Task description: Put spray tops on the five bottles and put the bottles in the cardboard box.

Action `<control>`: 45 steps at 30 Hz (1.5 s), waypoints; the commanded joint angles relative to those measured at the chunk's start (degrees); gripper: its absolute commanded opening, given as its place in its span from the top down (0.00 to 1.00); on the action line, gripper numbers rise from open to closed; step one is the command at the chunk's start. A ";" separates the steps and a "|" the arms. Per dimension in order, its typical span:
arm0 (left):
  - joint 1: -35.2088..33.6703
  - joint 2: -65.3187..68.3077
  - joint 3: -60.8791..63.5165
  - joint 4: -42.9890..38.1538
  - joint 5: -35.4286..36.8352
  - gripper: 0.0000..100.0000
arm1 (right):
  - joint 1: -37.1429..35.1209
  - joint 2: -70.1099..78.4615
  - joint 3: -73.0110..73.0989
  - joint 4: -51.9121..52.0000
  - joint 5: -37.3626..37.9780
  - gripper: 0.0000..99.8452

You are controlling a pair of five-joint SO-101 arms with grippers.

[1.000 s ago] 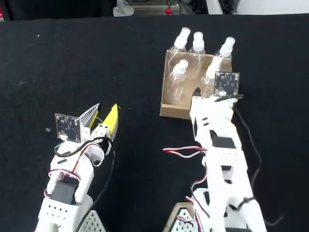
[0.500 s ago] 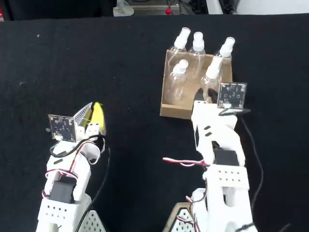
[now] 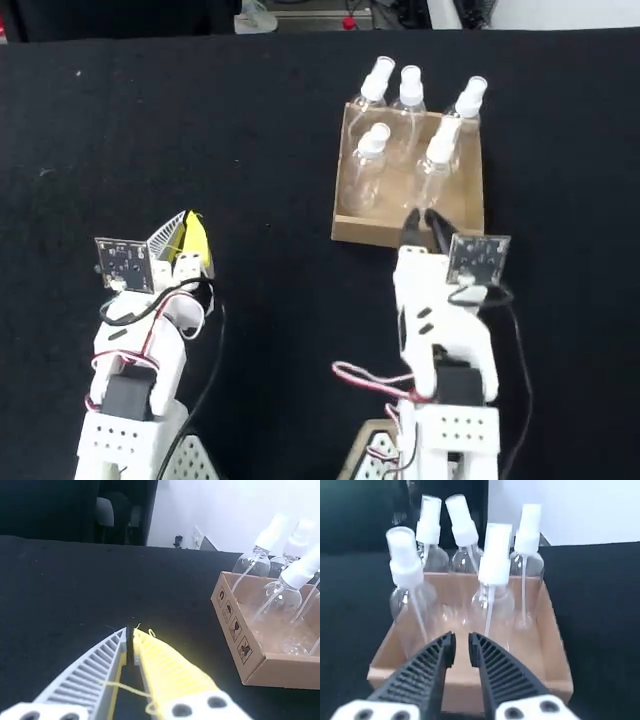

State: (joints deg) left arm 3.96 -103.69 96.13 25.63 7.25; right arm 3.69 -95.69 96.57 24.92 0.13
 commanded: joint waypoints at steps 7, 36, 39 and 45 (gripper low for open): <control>0.48 -0.79 1.19 0.09 -7.21 0.97 | -3.69 -11.30 -0.04 31.03 0.18 0.98; -14.37 -0.88 1.19 47.21 -17.49 0.97 | -4.31 -13.14 -0.04 49.85 0.09 0.98; -16.84 -0.88 1.19 47.30 -16.00 0.97 | -4.31 -12.97 -0.04 49.85 0.09 0.98; -19.82 -0.88 1.19 47.30 -16.09 0.97 | -4.31 -12.97 -0.04 49.85 0.09 0.98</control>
State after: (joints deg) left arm -14.77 -103.69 96.13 72.66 -9.54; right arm 0.18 -102.99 96.84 74.33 0.31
